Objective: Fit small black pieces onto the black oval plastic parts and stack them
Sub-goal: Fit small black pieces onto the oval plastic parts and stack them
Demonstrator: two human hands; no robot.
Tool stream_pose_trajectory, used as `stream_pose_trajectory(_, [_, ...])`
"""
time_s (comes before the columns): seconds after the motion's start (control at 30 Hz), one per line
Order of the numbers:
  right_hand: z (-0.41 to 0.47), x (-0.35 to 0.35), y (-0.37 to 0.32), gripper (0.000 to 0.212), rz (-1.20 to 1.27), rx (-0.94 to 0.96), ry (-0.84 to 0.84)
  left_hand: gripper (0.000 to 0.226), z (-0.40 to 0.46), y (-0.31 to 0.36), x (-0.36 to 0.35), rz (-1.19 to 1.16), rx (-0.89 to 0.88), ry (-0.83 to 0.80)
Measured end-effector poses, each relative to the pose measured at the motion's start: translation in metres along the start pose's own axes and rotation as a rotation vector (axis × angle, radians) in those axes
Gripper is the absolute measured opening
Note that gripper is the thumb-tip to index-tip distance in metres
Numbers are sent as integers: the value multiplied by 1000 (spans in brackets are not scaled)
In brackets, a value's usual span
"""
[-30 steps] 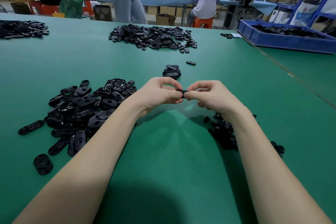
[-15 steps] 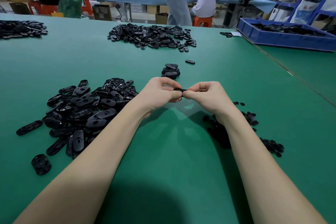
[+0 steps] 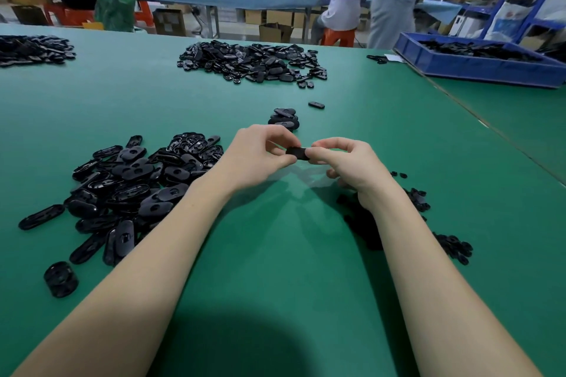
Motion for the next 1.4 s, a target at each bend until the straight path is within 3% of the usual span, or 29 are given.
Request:
stream_pose_trajectory(0.23, [1, 4, 2, 28, -54, -29, -71, 18, 51, -8, 0, 57, 32, 280])
stream_pose_trajectory(0.43, [1, 5, 3, 24, -92, -17, -108, 9, 91, -18, -1, 86, 189, 326])
stream_pose_trajectory(0.5, [1, 5, 4, 24, -93, -13, -117, 16, 96, -20, 0, 80, 232, 315])
stream_pose_trajectory(0.7, [1, 4, 3, 22, -104, -8, -129, 18, 78, -17, 9, 10, 190, 389])
stream_pose_trajectory(1.07, [-3, -17, -8, 10, -235, 120, -136, 16, 18, -21, 59, 82, 164, 241])
stream_pose_trajectory(1.4, [-6, -44, -17, 9, -404, 254, -208, 9, 8, -25, 79, 448, 227, -5])
Point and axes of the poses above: each hand's wrist, its own z-axis towards the middle knuckle, its own x-axis out of the back of the hand, y = z × x, the point moved 1 cm from there along z, towards the middle knuckle, and after that the axes turned 12 degrees about -z, right-handed, at the moved point
